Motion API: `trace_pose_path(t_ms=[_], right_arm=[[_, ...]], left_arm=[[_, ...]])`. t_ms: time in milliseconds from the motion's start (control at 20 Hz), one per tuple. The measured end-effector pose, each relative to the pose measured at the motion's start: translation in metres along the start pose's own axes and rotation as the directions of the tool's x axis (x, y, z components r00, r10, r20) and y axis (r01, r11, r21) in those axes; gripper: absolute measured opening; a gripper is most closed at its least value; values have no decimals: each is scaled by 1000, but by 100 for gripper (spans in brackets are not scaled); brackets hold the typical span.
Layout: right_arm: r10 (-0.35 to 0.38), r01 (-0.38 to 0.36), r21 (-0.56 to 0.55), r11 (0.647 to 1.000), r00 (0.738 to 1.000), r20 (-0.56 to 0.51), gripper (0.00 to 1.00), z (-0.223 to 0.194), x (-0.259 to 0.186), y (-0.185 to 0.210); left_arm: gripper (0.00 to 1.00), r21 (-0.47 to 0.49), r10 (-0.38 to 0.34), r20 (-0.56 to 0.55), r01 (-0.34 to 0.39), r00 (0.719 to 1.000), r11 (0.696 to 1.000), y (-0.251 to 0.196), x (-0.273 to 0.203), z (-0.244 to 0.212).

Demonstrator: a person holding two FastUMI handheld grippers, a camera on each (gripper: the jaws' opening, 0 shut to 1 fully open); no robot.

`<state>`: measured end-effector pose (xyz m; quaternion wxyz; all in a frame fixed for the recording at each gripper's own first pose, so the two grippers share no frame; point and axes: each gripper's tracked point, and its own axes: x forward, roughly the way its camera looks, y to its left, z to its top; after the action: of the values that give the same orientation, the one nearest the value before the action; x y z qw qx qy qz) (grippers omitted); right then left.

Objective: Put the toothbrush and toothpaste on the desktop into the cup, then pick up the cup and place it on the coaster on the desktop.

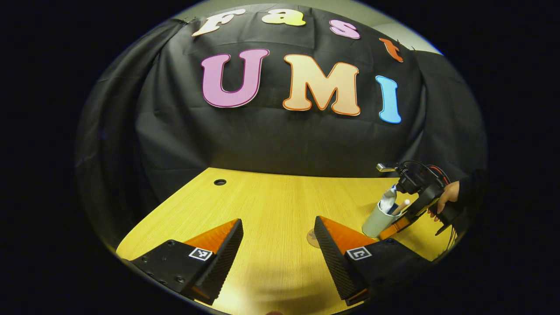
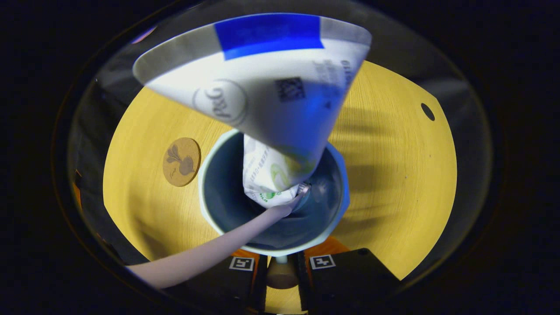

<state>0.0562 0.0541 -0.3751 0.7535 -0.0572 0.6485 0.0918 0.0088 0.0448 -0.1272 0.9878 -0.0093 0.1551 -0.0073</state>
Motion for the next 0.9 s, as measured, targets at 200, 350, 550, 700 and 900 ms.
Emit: trace_pose_path(t_ms=[200,350,550,700,900], right_arm=[[34,-34,-15,999,999,17,31,8,-8,21],[52,-52,-35,998,998,20,28,12,-13,41],[68,-67,-69,995,997,22,31,19,-14,69],[81,-78,-99,992,996,22,28,28,-20,90],[85,-82,-135,987,996,12,31,40,-19,115]], left_arm=[[95,-7,-6,-7,6,1000,1000,1,0,-2],[94,-11,-6,-8,6,1000,1000,6,0,-2],[95,-20,8,-6,-8,1000,1000,20,-3,-3],[95,-30,20,-10,-20,1000,999,32,-4,-6],[95,-44,40,-16,-41,999,998,51,-8,-10]])
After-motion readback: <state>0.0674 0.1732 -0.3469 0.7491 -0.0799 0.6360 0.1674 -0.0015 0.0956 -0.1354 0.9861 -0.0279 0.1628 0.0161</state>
